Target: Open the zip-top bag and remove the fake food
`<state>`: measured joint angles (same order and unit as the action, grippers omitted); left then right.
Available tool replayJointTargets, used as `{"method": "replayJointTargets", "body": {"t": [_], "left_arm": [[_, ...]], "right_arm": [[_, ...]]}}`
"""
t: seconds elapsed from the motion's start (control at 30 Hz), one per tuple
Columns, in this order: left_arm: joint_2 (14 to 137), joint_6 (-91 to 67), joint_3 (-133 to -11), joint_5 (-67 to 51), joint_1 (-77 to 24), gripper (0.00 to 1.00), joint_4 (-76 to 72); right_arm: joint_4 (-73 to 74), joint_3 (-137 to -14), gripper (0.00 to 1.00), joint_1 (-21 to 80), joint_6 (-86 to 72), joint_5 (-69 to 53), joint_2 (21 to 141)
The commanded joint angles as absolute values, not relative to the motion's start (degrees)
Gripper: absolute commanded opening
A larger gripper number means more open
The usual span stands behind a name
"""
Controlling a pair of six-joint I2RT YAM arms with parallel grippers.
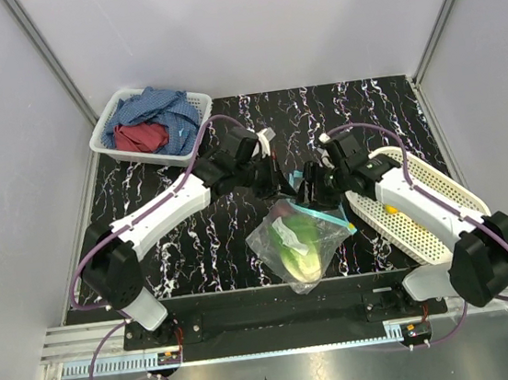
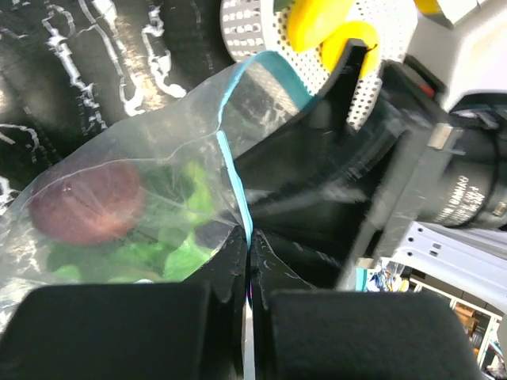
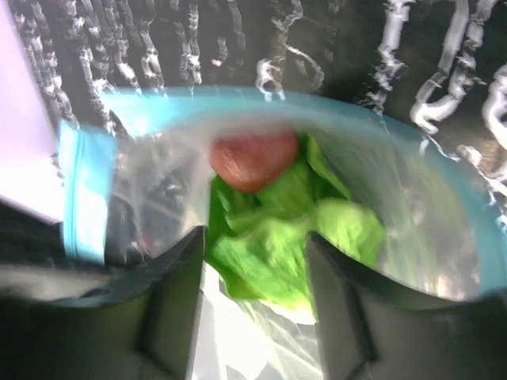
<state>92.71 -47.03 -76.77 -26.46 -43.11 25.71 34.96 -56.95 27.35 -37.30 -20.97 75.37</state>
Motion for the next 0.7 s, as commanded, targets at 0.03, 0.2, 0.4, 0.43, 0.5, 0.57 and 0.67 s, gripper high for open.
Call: {"method": "replayJointTargets", "body": {"t": [0.03, 0.2, 0.4, 0.43, 0.5, 0.57, 0.67], "left_arm": [[91.58, -47.64, -81.73, -28.74, -45.00, 0.00, 23.20], [93.68, -47.73, -83.23, -29.18, -45.35, 0.00, 23.38], [95.62, -47.64, -84.64, -28.92, -45.44, 0.00, 23.38], [96.15, -47.55, -84.64, -28.92, -45.53, 0.00, 23.47], [96.85, -46.94, -84.81, -28.57, -45.44, 0.01, 23.82], [97.47, -45.89, -85.86, -27.60, -45.44, 0.17, 26.88], [95.11, -42.46, -87.36, -22.60, -45.18, 0.45, 31.62]], "right_arm": [[25.16, -57.14, 0.51, 27.25, -36.38, -26.62, 80.15], [16.46, -53.09, 0.54, 27.60, -37.00, -28.48, 82.18], [6.18, -47.29, 0.67, 28.12, -39.54, -30.93, 84.55], [5.63, -46.94, 0.68, 28.21, -39.90, -30.85, 84.72], [5.36, -47.28, 0.68, 28.21, -40.34, -30.50, 86.13], [5.27, -47.46, 0.67, 28.21, -40.87, -29.97, 86.83], [5.10, -47.46, 0.68, 28.21, -40.78, -30.15, 87.19]]}}
